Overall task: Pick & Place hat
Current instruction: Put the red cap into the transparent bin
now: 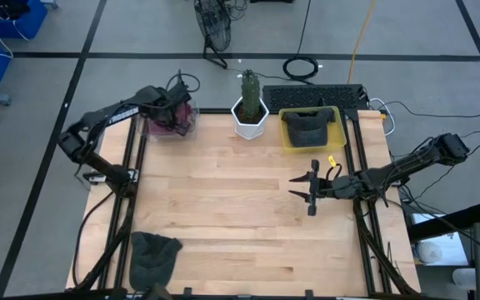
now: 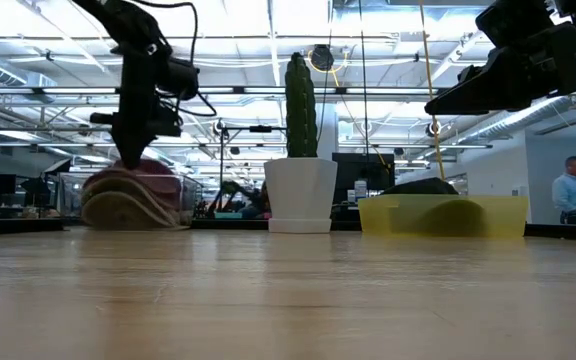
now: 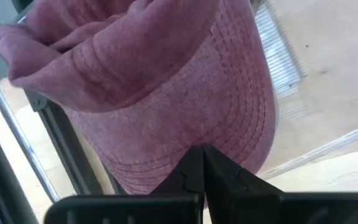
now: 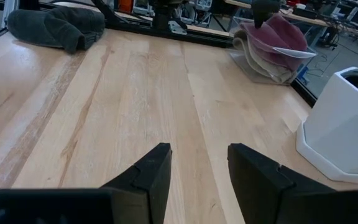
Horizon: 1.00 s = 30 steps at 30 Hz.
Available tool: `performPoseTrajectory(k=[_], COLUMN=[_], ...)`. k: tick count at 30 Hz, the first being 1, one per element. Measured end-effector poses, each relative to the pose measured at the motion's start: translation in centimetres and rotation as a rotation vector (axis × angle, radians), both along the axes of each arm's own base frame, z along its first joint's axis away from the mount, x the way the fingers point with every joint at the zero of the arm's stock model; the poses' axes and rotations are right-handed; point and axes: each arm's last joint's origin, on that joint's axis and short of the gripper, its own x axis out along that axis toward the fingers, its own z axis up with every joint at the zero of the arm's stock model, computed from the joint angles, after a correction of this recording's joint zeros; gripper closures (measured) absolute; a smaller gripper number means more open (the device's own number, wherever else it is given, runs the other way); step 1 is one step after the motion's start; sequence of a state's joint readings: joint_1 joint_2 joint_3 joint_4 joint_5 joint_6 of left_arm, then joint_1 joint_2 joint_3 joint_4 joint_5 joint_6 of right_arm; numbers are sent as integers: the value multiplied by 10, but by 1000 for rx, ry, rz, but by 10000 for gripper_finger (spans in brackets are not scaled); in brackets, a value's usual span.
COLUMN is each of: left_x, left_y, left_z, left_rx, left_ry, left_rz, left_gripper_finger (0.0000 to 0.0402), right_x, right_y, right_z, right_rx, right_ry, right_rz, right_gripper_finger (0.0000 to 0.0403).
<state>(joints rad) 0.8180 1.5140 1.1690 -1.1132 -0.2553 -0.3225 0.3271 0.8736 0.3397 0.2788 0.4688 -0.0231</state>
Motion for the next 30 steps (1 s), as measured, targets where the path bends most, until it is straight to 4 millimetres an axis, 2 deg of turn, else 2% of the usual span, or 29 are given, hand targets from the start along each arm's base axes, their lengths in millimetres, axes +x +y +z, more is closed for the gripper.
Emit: performPoseTrajectory(k=[5,8,15,18,23,30], left_x=[-2,-6,-14,-20,-30,-25], left_y=[7,6,-8,-16,-24,-16], left_z=[-4,0,22,35,51,43], left_rx=[-10,-24,32,76,183,181], left_ry=[-4,-28,-101,-139,-128,-104], left_rz=[-11,-10,-32,-28,5,28], left_gripper_finger=[387,395,385,395,390,397], right_x=[0,0,0,0,0,0], right_y=[0,0,0,0,0,0], right_z=[0,0,0,0,0,-1], right_rx=[-7,-15,-14,-12,-13,0], right_ry=[1,2,2,2,2,3], right_rz=[1,3,3,2,3,-2], right_gripper_finger=[259,259,259,259,259,259])
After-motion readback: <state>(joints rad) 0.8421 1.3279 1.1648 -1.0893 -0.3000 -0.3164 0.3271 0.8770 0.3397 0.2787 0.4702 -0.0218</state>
